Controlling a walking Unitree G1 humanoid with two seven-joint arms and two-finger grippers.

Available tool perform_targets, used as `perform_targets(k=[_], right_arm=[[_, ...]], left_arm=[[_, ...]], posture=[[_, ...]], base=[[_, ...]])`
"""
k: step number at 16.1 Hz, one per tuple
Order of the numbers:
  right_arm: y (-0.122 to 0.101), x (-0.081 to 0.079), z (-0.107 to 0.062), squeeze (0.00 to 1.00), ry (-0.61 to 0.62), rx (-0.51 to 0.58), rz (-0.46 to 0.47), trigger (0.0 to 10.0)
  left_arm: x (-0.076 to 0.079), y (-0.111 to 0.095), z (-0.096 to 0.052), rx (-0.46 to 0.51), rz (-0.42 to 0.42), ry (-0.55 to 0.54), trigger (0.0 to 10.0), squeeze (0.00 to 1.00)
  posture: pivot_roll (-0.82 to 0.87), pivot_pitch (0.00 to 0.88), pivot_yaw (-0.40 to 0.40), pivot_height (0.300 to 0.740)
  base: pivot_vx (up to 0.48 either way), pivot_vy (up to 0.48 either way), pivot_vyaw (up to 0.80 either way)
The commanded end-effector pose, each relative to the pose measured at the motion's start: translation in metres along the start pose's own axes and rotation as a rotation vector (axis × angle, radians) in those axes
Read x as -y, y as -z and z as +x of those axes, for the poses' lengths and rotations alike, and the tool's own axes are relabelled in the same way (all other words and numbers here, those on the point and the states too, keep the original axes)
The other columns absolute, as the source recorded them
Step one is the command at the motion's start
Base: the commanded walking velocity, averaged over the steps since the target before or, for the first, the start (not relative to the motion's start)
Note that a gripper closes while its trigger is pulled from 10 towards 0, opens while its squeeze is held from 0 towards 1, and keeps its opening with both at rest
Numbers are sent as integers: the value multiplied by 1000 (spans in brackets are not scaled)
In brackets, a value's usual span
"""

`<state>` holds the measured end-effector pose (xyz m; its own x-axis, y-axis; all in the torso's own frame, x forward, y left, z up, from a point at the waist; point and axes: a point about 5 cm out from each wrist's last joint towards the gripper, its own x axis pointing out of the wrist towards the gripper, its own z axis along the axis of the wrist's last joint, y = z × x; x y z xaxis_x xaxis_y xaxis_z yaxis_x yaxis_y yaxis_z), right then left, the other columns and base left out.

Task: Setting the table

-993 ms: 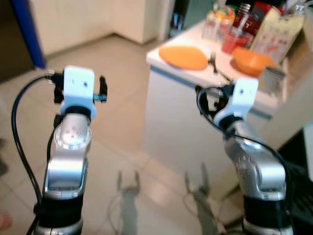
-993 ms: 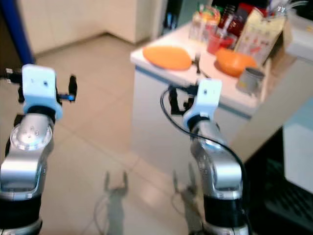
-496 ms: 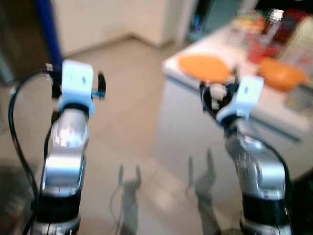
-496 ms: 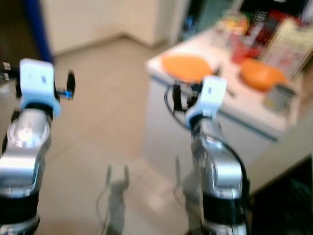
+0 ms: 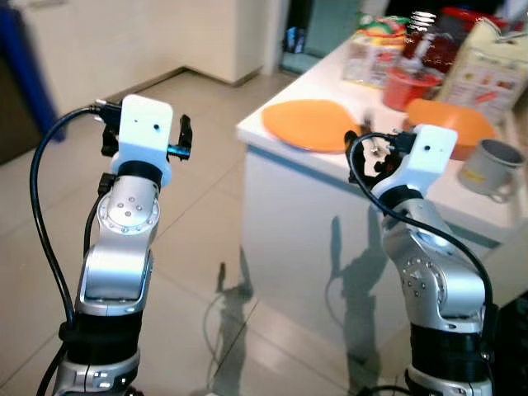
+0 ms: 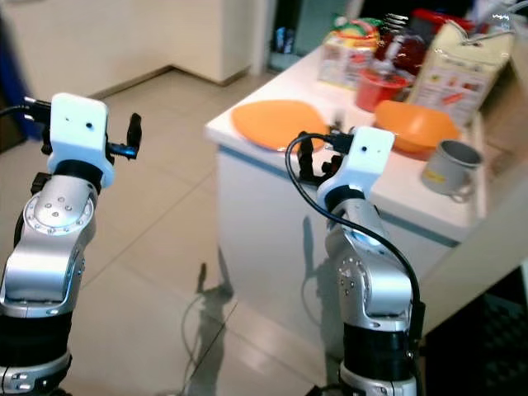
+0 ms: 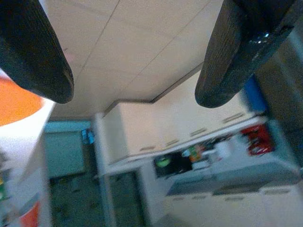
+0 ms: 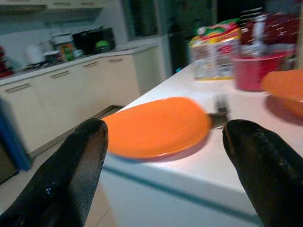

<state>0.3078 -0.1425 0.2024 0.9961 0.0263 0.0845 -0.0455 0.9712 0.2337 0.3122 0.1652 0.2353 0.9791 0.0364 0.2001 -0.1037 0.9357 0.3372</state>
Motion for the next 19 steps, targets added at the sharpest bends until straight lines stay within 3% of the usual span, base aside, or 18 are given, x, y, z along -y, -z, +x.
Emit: perform_targets(k=[1, 5, 8, 13, 19], right_arm=[[-10, 9, 1, 0, 24, 44, -12, 10000], [-22, -3, 5, 0, -62, 99, 11, 10000], [-24, -5, 6, 0, -81, 111, 16, 10000], [-31, 1, 6, 0, -101, 118, 6, 10000], [-28, 10, 7, 0, -83, 64, -4, 10000]], left_arm=[[12, -5, 3, 18, -8, 51, 10000, 0], [14, -10, 6, 31, 5, 50, 10000, 0], [17, -12, 6, 27, 44, 68, 10000, 0], [24, -24, 5, 58, 109, 74, 10000, 0], [27, -22, -4, 31, 105, 67, 10000, 0]], posture=[[66, 0, -66, 740], [71, 0, -90, 740], [66, 0, -101, 740], [70, 0, -176, 740], [60, 0, -199, 740]], base=[[386, 0, 0], [376, 0, 0], [0, 0, 0], [0, 0, 0], [0, 0, 0]])
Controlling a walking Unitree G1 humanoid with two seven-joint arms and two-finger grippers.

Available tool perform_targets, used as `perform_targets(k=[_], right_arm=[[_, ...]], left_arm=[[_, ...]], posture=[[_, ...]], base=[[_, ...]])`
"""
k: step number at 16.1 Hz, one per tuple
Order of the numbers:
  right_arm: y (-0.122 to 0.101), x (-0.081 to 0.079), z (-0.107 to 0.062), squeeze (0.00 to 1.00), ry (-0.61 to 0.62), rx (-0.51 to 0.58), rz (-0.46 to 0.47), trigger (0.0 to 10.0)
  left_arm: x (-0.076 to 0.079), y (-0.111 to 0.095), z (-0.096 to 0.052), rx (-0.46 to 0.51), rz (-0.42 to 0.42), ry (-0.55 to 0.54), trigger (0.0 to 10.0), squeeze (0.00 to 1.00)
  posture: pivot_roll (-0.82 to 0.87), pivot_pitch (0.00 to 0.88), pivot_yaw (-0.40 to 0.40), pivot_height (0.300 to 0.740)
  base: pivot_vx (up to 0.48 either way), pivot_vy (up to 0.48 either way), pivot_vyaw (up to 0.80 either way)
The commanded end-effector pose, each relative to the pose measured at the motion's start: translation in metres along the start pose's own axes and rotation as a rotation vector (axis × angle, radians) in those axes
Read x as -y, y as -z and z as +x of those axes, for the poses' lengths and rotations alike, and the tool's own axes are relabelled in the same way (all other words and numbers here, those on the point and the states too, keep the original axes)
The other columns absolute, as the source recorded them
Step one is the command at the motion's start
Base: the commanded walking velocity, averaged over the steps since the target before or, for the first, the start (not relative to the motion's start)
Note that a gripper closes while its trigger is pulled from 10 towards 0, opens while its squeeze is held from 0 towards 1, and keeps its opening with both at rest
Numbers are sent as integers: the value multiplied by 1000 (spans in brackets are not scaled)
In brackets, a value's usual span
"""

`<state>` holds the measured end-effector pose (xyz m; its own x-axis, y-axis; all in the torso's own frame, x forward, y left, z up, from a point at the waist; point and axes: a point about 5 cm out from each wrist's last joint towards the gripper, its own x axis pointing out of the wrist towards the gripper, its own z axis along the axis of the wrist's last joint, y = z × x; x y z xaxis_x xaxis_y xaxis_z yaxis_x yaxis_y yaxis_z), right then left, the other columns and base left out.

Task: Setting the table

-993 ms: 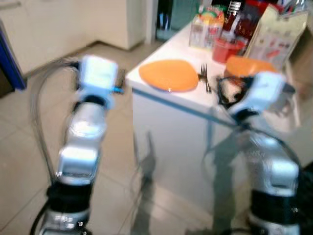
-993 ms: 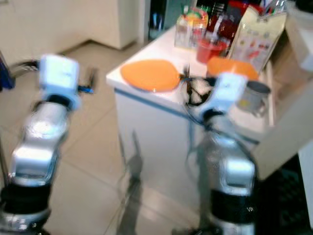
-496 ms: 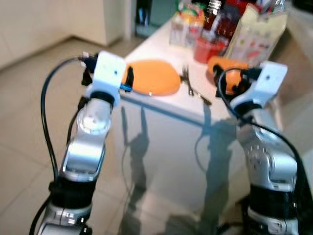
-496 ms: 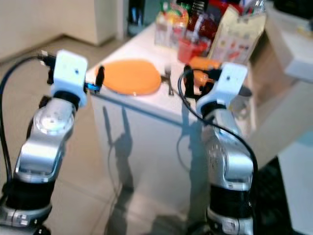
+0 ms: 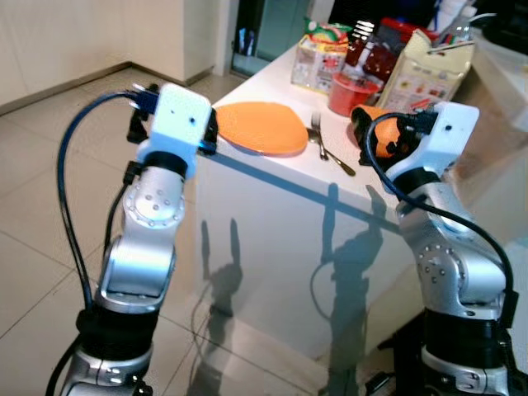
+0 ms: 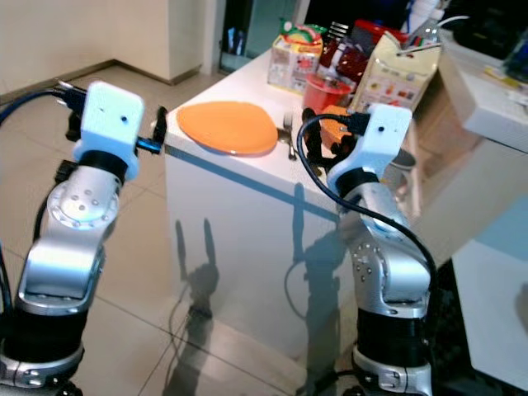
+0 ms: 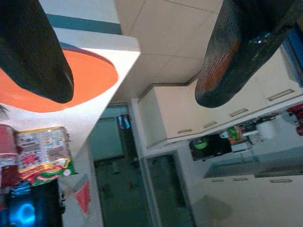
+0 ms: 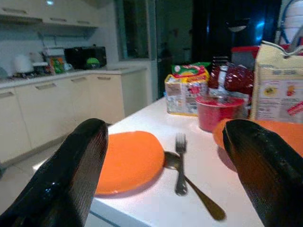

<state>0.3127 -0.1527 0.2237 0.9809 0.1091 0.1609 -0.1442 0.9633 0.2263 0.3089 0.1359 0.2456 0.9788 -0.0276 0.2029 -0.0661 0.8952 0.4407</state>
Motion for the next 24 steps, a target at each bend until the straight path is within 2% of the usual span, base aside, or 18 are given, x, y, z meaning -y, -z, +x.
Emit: perform_targets(k=[1, 7, 15, 20, 24], right_arm=[[-2, 8, 0, 0, 35, -15, -22, 10000], [-4, 14, 0, 0, 80, -22, -15, 10000], [-5, 14, -1, 0, 94, -18, -15, 10000], [-4, 12, 1, 0, 91, -15, -12, 10000], [-6, 12, 1, 0, 92, -5, -11, 10000]], left_arm=[[4, -3, -3, 1, 1, 11, 10000, 0], [5, -4, -5, -10, -1, 18, 10000, 0], [-5, -5, -2, -16, 6, -23, 10000, 0], [-14, 0, -2, -34, 3, -54, 10000, 0], [-11, 4, -4, -47, -8, -38, 10000, 0]], posture=[[58, 0, -200, 740], [48, 0, -194, 740], [52, 0, -184, 740], [55, 0, -175, 740], [53, 0, -166, 740]], base=[[0, 0, 0], [0, 0, 0], [0, 0, 0], [0, 0, 0], [0, 0, 0]])
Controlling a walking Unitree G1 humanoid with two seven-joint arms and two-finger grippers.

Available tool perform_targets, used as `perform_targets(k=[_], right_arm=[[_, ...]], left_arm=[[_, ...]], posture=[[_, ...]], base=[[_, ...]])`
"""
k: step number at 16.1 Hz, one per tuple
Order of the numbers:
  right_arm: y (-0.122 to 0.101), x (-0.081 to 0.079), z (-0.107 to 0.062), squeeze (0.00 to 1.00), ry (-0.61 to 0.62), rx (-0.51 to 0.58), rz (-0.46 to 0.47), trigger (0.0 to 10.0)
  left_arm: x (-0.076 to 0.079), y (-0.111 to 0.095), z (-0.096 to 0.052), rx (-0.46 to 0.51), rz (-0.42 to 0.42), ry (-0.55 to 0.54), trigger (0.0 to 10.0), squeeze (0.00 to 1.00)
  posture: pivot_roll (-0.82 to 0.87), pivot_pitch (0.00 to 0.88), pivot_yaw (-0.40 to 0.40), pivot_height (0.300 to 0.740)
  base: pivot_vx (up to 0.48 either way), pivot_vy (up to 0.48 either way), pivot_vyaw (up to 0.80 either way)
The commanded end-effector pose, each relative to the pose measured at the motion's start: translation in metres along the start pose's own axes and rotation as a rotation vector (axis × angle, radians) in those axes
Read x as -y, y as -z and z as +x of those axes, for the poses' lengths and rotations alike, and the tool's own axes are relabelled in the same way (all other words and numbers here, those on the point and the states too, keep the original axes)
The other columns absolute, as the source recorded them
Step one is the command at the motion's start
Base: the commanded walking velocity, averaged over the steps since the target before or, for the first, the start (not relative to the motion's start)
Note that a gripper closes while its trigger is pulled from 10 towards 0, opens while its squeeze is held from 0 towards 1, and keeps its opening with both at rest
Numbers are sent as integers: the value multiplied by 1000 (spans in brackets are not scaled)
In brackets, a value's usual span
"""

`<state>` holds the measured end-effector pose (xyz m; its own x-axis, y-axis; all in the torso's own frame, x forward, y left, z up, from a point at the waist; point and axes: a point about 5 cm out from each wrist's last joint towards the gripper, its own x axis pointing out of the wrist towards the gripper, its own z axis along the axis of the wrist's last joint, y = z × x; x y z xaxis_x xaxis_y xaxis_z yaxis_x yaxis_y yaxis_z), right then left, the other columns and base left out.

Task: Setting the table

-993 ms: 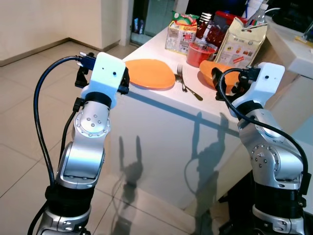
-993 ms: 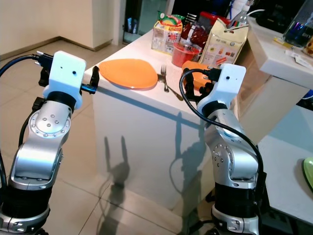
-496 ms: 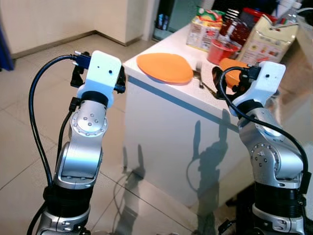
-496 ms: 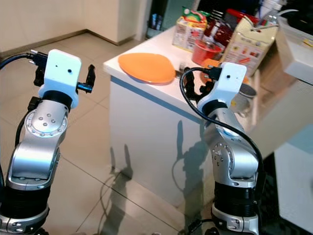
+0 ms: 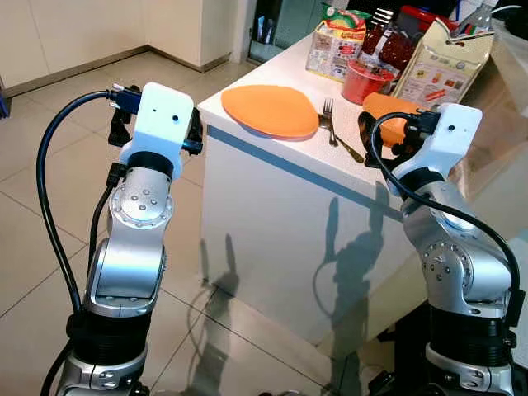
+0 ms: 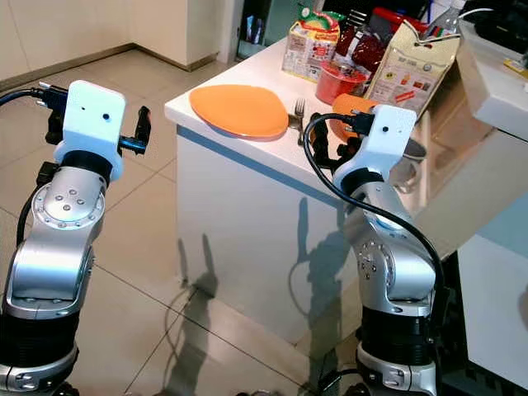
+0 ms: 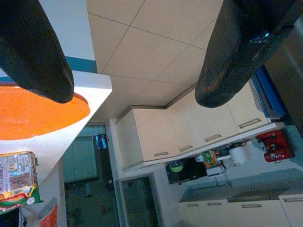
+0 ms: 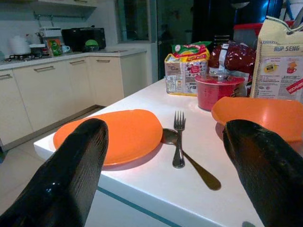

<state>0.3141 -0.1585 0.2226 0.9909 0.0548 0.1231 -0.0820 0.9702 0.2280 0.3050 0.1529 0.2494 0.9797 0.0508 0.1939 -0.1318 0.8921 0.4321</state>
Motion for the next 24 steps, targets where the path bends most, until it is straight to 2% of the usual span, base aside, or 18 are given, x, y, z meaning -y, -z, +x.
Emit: perform_targets(k=[1, 5, 12, 15, 16, 19, 24], right_arm=[[-5, 6, 0, 0, 32, 19, 0, 10000], [0, 7, -3, 0, 54, 3, -5, 10000], [11, 13, -9, 0, 105, -30, 7, 10000], [15, 14, -13, 0, 144, -34, 12, 10000], [17, 18, -18, 0, 164, -38, 10, 10000], [18, 25, -26, 0, 209, -36, 2, 10000], [15, 16, -24, 0, 164, -7, 7, 10000]], left_arm=[[5, 1, 0, -5, -15, 30, 10000, 0], [8, 7, -2, -17, -14, 58, 10000, 0], [15, 2, 3, 4, -6, 112, 10000, 0], [17, 6, 5, -2, 6, 137, 10000, 0], [21, 5, 6, 4, 0, 162, 10000, 0], [31, 7, 5, -8, -39, 192, 10000, 0], [33, 19, 0, -61, -120, 203, 10000, 0]], posture=[[54, 0, -165, 740], [51, 0, -140, 740], [61, 0, -113, 740], [40, 0, -61, 740], [27, 0, -29, 740], [20, 0, -11, 740], [22, 0, -9, 740]], base=[[0, 0, 0], [0, 0, 0], [0, 0, 0], [0, 0, 0], [0, 0, 0], [0, 0, 0], [0, 0, 0]])
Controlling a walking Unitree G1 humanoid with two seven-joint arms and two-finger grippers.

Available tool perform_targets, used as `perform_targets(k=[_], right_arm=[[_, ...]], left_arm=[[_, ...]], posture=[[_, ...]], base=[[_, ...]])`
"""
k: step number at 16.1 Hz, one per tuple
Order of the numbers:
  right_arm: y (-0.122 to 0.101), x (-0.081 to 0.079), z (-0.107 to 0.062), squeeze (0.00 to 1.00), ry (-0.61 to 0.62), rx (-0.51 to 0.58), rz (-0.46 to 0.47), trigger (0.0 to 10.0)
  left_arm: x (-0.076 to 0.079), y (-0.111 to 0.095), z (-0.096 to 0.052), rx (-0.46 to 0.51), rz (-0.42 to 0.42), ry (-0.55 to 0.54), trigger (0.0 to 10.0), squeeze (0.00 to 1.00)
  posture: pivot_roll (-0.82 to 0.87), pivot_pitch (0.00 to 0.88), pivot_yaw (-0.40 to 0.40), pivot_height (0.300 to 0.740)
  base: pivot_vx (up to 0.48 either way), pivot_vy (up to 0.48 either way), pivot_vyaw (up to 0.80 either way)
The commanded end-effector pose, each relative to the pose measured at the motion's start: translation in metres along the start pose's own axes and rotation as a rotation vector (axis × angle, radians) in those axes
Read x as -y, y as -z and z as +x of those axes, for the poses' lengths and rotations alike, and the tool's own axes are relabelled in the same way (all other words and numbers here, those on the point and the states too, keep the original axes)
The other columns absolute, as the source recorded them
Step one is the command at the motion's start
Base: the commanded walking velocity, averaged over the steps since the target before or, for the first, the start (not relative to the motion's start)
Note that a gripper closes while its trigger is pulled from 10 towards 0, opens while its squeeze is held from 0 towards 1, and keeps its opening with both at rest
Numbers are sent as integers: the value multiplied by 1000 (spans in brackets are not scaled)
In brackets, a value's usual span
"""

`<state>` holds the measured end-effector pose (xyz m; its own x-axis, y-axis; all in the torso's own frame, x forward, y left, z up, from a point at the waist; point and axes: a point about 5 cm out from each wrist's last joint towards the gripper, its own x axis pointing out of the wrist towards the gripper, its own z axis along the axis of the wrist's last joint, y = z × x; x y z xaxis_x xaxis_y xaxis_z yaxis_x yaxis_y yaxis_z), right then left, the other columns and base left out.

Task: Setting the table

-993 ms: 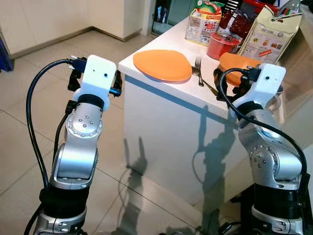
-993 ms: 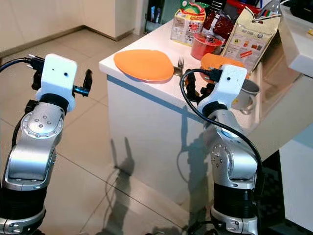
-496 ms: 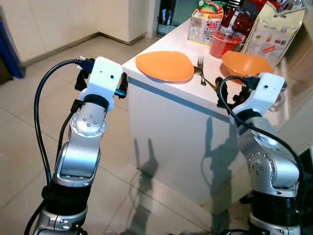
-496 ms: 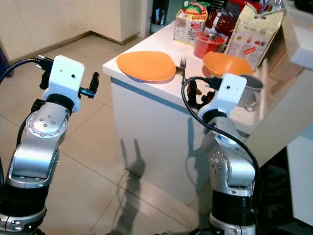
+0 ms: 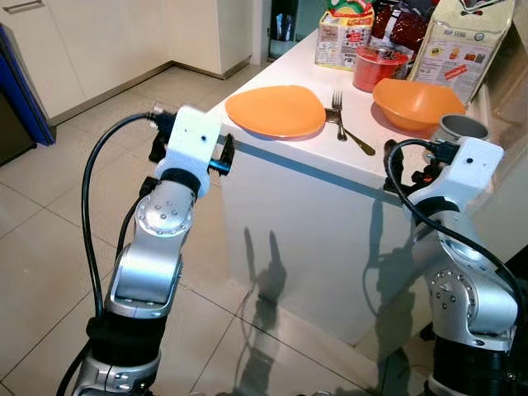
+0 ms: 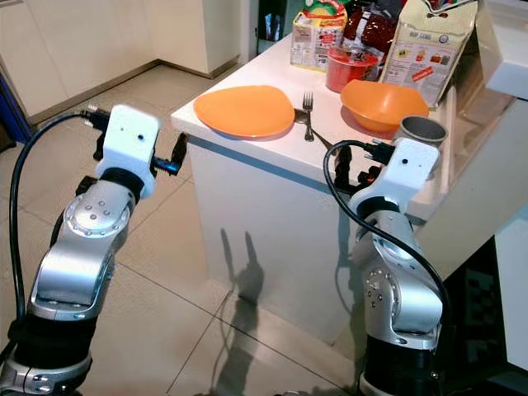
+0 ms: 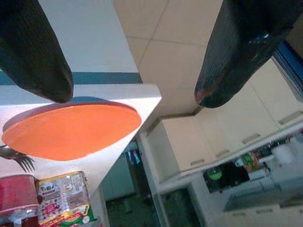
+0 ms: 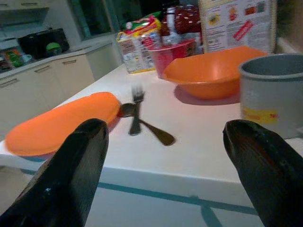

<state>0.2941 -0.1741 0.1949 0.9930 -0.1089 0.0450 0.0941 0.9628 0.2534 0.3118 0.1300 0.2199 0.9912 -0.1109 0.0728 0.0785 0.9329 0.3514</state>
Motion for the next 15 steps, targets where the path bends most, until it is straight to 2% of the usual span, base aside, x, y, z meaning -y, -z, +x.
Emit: perform_targets(k=[1, 2, 3, 4, 7, 8, 9, 10, 15], right_arm=[[-4, -4, -1, 0, -24, 28, 16, 10000], [-3, -4, 0, 0, -33, 27, 32, 10000], [-3, -6, 0, 478, -38, 27, 40, 10000], [-2, -9, 1, 1000, -55, 28, 55, 10000], [-2, -14, 1, 1000, -95, 28, 59, 10000], [1, -13, 2, 1000, -91, 3, 24, 10000], [5, -12, 3, 878, -81, -15, -20, 10000], [7, -13, 4, 0, -80, -21, -27, 10000], [10, -20, 7, 0, -121, -20, -35, 10000]], left_arm=[[0, 1, 1, -10, -25, 16, 10000, 0], [1, -1, 2, -3, -35, 25, 10000, 337], [1, -2, 2, 1, -38, 27, 10000, 1000], [0, -3, 2, 5, -42, 36, 10000, 1000], [-3, -3, 5, 7, 1, 17, 10000, 1000], [-4, -3, 6, 5, 7, 4, 10000, 608], [-5, -5, 7, 19, 29, -4, 10000, 0], [-5, -6, 8, 27, 44, -9, 10000, 0], [-7, -9, 10, 52, 67, -17, 10000, 0]], posture=[[29, 0, -10, 740], [41, 0, -14, 740], [46, 0, -14, 740], [47, 0, -12, 740], [42, 0, -8, 740], [43, 0, -8, 740], [48, 0, -10, 740], [51, 0, -11, 740], [69, 0, -23, 740]], base=[[0, 0, 0], [0, 0, 0], [0, 0, 0], [0, 0, 0], [0, 0, 0], [0, 0, 0], [0, 0, 0], [0, 0, 0], [0, 0, 0]])
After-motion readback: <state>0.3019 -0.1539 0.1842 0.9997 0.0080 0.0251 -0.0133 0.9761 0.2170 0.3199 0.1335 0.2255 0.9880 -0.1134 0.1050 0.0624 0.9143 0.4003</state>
